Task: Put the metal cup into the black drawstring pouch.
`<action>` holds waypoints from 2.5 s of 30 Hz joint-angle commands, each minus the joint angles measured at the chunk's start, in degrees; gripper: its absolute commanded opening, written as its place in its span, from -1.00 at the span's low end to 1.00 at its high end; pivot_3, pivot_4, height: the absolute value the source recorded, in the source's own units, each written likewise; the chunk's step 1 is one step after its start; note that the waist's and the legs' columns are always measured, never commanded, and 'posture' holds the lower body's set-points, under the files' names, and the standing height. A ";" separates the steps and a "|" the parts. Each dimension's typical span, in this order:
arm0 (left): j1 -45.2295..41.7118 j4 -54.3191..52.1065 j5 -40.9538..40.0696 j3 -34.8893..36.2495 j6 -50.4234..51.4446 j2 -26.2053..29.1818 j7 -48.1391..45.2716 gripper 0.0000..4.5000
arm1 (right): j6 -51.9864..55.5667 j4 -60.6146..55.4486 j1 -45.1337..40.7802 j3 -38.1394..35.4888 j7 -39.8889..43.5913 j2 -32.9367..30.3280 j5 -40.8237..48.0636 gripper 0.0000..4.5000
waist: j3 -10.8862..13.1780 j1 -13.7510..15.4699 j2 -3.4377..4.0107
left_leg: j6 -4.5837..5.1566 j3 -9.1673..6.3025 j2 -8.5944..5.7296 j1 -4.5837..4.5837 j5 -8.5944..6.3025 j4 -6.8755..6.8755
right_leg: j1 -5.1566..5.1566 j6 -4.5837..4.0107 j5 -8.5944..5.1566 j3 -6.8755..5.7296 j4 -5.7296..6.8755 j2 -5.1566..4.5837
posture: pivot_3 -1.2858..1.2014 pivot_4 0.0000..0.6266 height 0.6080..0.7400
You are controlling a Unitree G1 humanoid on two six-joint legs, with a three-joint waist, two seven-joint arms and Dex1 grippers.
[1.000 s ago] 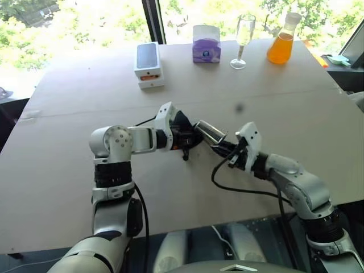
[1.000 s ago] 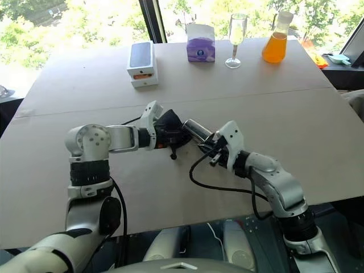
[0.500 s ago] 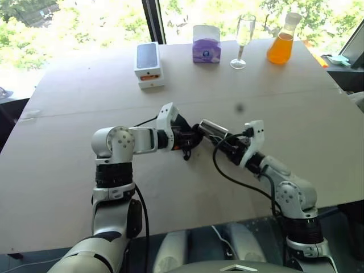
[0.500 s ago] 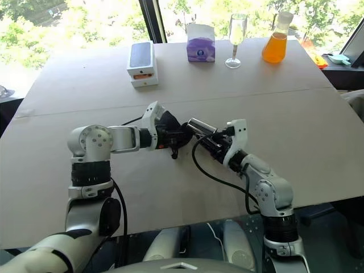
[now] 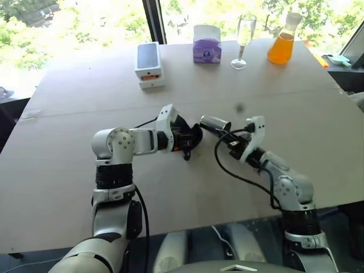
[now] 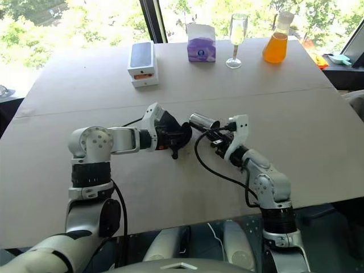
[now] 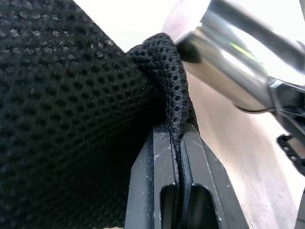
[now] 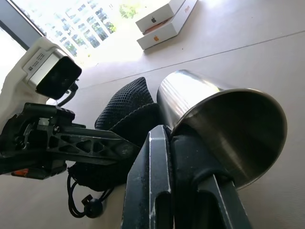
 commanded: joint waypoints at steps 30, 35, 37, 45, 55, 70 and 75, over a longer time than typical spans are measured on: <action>1.09 -5.53 -1.16 -2.42 -3.82 1.64 -5.54 -1.00 | -1.63 -6.52 -2.22 14.58 11.22 -14.46 -9.29 -0.99 | 0.00 -0.19 -0.01 | 0.01 0.01 0.03 0.04 0.00 0.01 | 0.01 0.00 0.00 0.01 0.02 0.04 | 0.03 -0.52 1.00; -0.02 -5.90 -2.35 -1.55 -3.03 1.05 -5.90 -1.00 | -6.72 -3.87 -3.32 19.42 13.22 -14.28 -15.15 -0.99 | 0.00 -0.18 -0.01 | 0.01 0.00 0.04 0.03 0.00 0.01 | 0.01 0.00 0.00 0.00 0.02 0.04 | 0.03 -0.52 1.00; -0.49 -5.96 -2.68 -1.07 -2.67 0.86 -5.99 -1.00 | -8.45 -2.99 -3.75 20.56 13.78 -14.12 -17.07 -0.99 | 0.00 -0.15 -0.01 | 0.01 0.01 0.03 0.03 0.00 0.03 | 0.02 0.00 0.00 0.01 0.02 0.03 | 0.03 -0.52 1.00; -2.75 -7.06 -5.26 0.86 0.56 -0.33 -6.27 -1.00 | -13.39 0.89 -5.64 21.42 14.50 -12.30 -21.23 -0.99 | 0.00 -0.16 -0.01 | -0.01 -0.01 0.03 0.03 0.00 0.05 | 0.02 0.00 0.00 0.00 0.03 0.04 | 0.03 -0.52 1.00; -3.17 -6.78 -5.78 6.16 6.03 -3.99 -3.07 -1.00 | -15.65 5.26 -6.06 12.08 5.30 -0.95 -17.95 -0.99 | 0.00 -0.14 -0.01 | -0.01 -0.01 0.04 0.04 0.01 0.06 | 0.02 0.00 0.00 0.00 0.04 0.04 | 0.03 -0.52 1.00; -11.86 5.00 -9.85 24.09 6.08 -12.15 11.92 -1.00 | -13.18 -1.28 -0.15 3.99 3.29 8.45 -3.43 -0.99 | 0.00 -0.31 -0.02 | -0.01 0.00 0.03 0.03 0.00 0.06 | 0.01 0.01 0.00 0.00 0.05 0.04 | 0.03 -0.52 1.00; -11.75 5.49 -17.15 22.46 6.08 -13.43 16.72 -1.00 | -16.67 3.40 -2.69 10.40 5.36 5.36 -11.38 -0.99 | 0.00 -0.33 -0.02 | -0.01 0.00 0.02 0.03 0.00 0.06 | 0.01 0.01 0.00 0.00 0.05 0.03 | 0.03 -0.52 1.00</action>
